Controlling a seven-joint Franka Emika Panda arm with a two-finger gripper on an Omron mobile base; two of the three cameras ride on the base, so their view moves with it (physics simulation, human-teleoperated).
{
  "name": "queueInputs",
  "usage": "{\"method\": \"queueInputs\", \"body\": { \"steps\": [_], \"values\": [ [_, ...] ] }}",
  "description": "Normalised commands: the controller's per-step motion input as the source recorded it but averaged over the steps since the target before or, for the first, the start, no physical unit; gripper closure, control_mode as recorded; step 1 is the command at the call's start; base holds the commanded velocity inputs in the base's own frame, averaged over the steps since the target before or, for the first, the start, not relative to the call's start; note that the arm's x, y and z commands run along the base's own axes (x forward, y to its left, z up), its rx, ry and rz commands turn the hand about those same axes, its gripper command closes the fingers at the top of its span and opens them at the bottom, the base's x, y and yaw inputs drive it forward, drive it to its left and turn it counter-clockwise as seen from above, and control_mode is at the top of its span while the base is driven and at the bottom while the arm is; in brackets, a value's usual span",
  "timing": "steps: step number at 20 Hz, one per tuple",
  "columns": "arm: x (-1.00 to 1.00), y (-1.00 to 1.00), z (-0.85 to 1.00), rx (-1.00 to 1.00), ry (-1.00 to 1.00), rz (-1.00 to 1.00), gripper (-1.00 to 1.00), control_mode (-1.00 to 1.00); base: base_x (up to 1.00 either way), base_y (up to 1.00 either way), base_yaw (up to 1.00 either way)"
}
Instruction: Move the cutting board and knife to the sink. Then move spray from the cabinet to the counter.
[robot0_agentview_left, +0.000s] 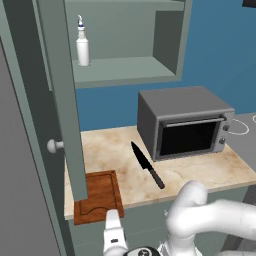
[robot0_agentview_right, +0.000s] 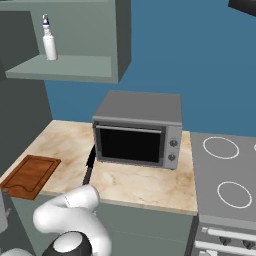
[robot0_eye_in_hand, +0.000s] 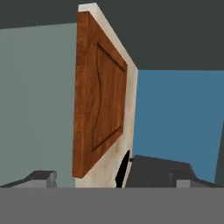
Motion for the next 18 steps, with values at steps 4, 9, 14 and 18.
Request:
{"method": "queueInputs", "body": {
  "steps": [4, 9, 14, 18],
  "values": [
    [0.15, 0.17, -0.23, 0.02, -0.02, 0.00, -1.00, -1.00, 0.00, 0.00, 0.00],
    [0.18, 0.18, -0.13, 0.01, -0.01, 0.00, -1.00, -1.00, 0.00, 0.00, 0.00],
    [0.22, 0.18, -0.11, 0.00, 0.00, 0.00, -1.00, -1.00, 0.00, 0.00, 0.00],
    [0.12, 0.16, -0.17, 0.01, 0.00, 0.00, -1.00, -1.00, 0.00, 0.00, 0.00]
  ]
}}
